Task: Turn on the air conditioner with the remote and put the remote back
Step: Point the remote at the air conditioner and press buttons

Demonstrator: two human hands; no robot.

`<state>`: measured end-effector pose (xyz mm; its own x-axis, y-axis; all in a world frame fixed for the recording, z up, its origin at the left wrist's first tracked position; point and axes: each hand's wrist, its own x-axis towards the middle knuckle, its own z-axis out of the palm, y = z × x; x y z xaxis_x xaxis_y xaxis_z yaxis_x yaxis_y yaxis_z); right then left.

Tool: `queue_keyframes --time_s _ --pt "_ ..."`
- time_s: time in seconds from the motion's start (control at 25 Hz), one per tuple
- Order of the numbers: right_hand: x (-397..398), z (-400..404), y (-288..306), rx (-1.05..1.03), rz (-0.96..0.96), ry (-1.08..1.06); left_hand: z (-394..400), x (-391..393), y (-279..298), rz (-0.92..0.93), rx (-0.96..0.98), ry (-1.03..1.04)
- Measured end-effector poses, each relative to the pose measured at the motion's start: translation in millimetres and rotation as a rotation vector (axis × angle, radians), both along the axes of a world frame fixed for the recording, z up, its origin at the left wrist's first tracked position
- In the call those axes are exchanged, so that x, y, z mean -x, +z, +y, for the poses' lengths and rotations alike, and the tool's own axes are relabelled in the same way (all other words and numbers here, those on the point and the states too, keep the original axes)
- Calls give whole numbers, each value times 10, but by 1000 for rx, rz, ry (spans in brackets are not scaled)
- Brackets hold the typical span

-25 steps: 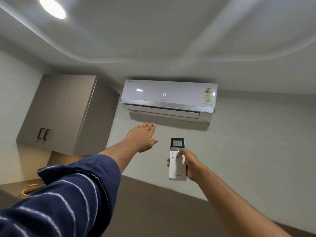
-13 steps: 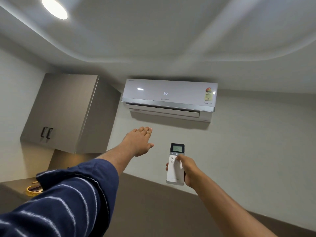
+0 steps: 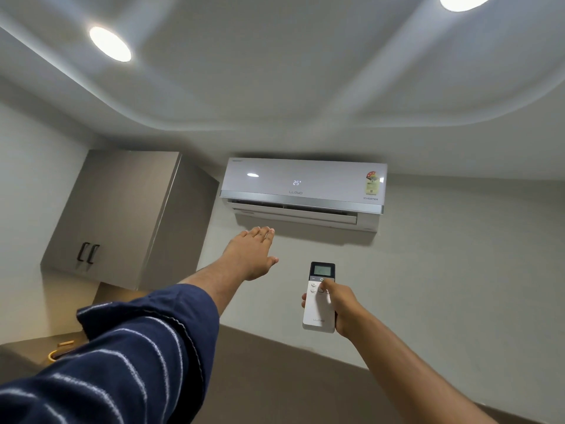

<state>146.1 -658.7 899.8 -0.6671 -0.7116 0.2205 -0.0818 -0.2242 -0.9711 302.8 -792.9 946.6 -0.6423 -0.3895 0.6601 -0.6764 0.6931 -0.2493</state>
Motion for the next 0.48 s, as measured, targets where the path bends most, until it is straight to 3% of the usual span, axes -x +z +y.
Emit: queue_keyframes --time_s 0.48 --pt "76 -38 -119 -16 -33 -4 -28 112 -39 -37 5 10"
